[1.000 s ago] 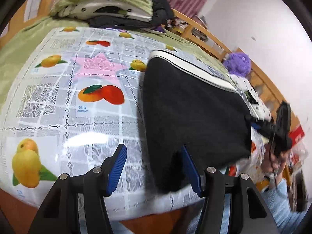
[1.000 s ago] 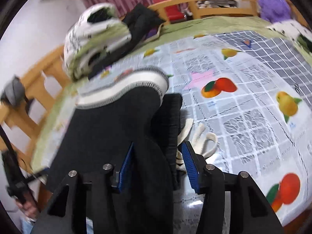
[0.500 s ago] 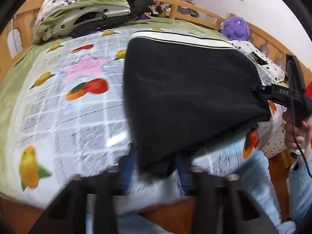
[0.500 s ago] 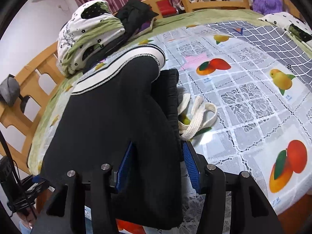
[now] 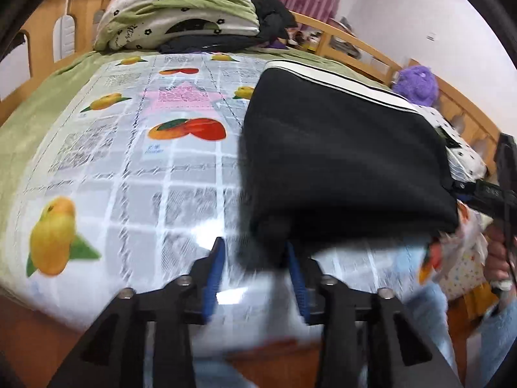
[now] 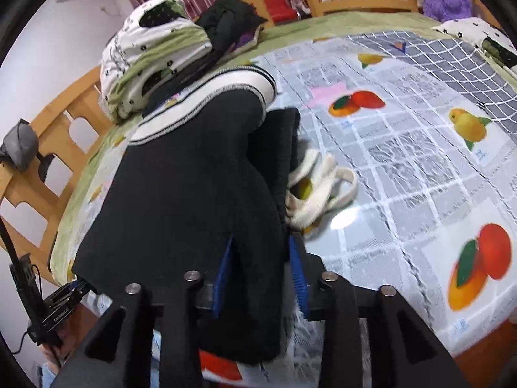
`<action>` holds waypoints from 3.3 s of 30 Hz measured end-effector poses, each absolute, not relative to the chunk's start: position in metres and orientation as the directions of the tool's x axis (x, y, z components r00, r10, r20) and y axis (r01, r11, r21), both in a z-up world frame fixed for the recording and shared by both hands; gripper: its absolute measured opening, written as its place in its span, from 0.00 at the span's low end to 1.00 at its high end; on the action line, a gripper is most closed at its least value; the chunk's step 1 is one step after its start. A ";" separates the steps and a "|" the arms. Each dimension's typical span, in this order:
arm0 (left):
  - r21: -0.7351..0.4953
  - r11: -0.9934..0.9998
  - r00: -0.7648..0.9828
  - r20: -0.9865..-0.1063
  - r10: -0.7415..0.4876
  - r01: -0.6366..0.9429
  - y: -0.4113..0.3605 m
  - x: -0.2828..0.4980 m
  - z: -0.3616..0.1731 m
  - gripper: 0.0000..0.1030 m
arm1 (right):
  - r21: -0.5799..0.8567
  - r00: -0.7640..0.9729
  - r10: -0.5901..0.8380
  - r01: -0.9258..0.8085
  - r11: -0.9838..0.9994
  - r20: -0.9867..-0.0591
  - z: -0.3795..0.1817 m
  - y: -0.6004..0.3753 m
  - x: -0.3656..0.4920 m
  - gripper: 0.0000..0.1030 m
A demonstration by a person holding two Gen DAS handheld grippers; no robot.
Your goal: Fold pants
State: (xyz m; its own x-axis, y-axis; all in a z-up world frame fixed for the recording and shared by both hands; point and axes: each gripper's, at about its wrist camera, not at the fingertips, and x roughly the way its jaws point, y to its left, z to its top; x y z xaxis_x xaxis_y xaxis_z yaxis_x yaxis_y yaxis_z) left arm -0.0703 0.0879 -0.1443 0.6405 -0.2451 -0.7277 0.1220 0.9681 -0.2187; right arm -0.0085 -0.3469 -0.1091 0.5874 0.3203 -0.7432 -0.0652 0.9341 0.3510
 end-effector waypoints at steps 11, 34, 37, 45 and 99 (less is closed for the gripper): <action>-0.057 0.986 0.670 -0.728 -0.147 0.154 0.060 -0.045 -0.131 0.09 | 0.401 0.533 0.374 -0.071 0.913 -0.759 -0.135 -0.338 -0.036 0.28; -0.198 0.978 0.746 -0.642 -0.180 0.066 0.105 -0.022 -0.082 0.39 | 0.423 0.698 0.367 -0.101 0.900 -0.614 -0.071 -0.366 0.039 0.64; -0.237 0.968 0.733 -0.642 -0.223 0.087 0.094 -0.009 -0.079 0.39 | 0.537 0.612 0.446 -0.041 0.842 -0.653 -0.096 -0.366 0.099 0.51; -0.195 0.969 0.715 -0.656 -0.242 0.149 0.070 -0.004 -0.086 0.39 | 0.349 0.738 0.344 -0.156 0.924 -0.581 -0.059 -0.343 0.090 0.15; -0.318 0.940 0.544 -0.771 -0.332 0.122 0.078 0.196 -0.120 0.39 | 0.390 0.502 0.442 -0.211 0.896 -0.744 -0.111 -0.321 0.228 0.36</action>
State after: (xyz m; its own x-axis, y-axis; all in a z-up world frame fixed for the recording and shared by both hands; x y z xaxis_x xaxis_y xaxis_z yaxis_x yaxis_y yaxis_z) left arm 0.1964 0.0780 -0.1200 0.5441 -0.3316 -0.7707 0.1222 0.9401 -0.3182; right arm 0.2275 -0.3213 -0.1109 0.5017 0.4420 -0.7436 -0.2108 0.8962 0.3905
